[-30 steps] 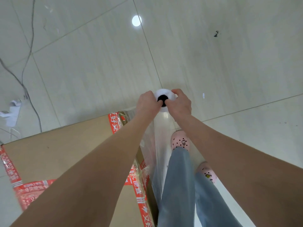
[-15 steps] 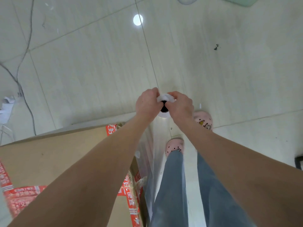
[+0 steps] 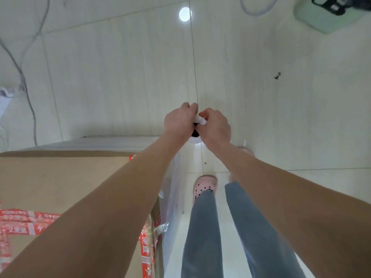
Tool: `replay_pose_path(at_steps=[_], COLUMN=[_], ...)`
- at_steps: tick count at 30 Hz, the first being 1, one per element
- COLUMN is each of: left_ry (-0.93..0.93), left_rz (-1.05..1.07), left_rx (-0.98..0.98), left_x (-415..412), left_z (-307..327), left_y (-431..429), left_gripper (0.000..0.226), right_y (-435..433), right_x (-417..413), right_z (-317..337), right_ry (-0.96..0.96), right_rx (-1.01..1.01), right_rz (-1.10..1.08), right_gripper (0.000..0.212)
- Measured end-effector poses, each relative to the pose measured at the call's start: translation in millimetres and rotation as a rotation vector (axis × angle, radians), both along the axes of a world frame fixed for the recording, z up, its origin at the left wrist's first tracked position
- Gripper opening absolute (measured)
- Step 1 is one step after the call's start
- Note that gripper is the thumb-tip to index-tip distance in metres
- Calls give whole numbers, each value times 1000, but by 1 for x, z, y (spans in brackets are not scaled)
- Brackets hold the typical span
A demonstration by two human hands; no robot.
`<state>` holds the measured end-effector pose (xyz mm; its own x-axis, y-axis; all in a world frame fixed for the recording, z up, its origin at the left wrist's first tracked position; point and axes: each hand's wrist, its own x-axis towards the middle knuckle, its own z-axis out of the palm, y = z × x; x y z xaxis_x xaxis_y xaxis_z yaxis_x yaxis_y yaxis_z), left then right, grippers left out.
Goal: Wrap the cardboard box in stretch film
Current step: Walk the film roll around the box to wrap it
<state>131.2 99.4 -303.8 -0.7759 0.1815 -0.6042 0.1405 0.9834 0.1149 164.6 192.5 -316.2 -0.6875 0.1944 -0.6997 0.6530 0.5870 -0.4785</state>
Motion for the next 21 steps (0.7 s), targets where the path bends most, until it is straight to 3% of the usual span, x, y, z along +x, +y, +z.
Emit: replay_pose_path(at_steps=[8, 11, 15, 21], left_ry=[6, 15, 31, -8], left_rz=[197, 321, 489, 568], left_rx=[10, -40, -67, -76], left_x=[-21, -26, -31, -32], left_z=[-3, 0, 4, 6], left_y=[-30, -45, -67, -83], left_gripper=[15, 16, 22, 26], right_y=[-24, -36, -49, -66], right_x=[-29, -38, -42, -45], right_z=[4, 6, 8, 7], right_ry=[27, 44, -99, -110], right_rx=[41, -8, -144, -225], right_rz=[110, 125, 58, 1], right_gripper=[28, 30, 36, 26])
